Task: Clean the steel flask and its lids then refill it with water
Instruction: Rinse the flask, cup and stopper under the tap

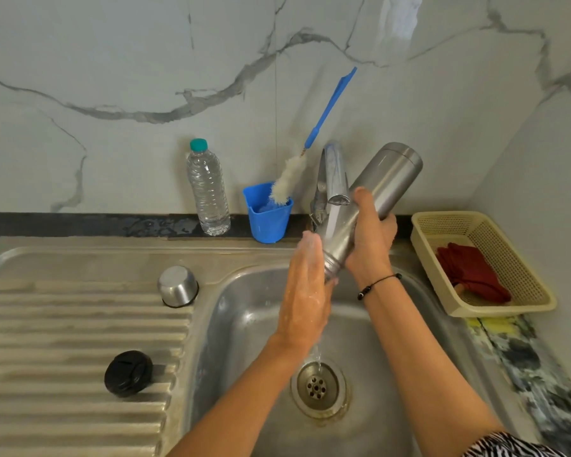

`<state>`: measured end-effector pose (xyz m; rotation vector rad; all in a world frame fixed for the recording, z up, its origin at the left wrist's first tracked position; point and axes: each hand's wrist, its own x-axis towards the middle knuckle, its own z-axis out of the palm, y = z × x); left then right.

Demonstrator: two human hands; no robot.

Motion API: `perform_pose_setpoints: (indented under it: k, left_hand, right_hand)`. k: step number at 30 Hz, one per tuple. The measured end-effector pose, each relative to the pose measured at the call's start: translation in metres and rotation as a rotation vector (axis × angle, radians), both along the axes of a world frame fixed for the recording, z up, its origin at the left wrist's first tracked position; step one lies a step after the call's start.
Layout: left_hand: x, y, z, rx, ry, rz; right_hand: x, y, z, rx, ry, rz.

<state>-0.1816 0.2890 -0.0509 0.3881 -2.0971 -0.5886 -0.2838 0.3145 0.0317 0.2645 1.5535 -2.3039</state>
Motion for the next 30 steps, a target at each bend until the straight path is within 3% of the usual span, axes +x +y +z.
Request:
perform_pose_setpoints:
  k: [2,4,6,8,10,11,13,16,18,21,25,30]
  left_hand:
    - [0.003,-0.001,0.001,-0.047,-0.036,0.018]
    - [0.001,0.002,0.008,0.032,-0.129,0.042]
    - [0.001,0.002,0.027,0.300,-0.308,0.010]
    - [0.002,-0.006,0.041,0.702,-0.556,-0.089]
    - [0.003,-0.014,0.043,1.054,-0.554,-0.247]
    - [0.003,-0.016,0.041,1.111,-0.521,-0.288]
    - [0.001,-0.012,0.038,0.925,-0.505,-0.233]
    - [-0.001,0.005,0.021,0.222,-0.292,-0.008]
    - [0.002,0.007,0.010,-0.057,-0.156,0.016]
    - [0.007,-0.003,0.000,-0.079,-0.057,-0.099]
    - [0.006,-0.003,0.011,0.008,-0.038,-0.100]
    - [0.001,0.003,0.033,0.085,-0.316,-0.054]
  right_hand:
    - [0.001,0.001,0.000,-0.008,-0.016,0.005]
    - [0.002,0.002,-0.001,-0.020,-0.041,-0.001]
    - [0.003,0.005,-0.004,-0.022,-0.046,-0.004]
    - [0.004,0.007,-0.004,0.003,-0.011,0.006]
    - [0.003,0.009,-0.005,0.060,0.071,0.020]
    - [0.004,0.009,-0.005,0.075,0.102,0.019]
    - [0.004,0.009,-0.003,0.075,0.099,-0.009]
    - [0.002,0.007,0.000,-0.007,-0.008,-0.061]
    - [0.002,0.006,0.002,-0.052,-0.041,-0.070]
    - [0.003,0.006,-0.001,-0.078,-0.020,-0.095]
    - [0.001,0.009,-0.004,-0.075,-0.058,-0.103]
    - [0.003,0.011,-0.011,-0.072,-0.063,-0.117]
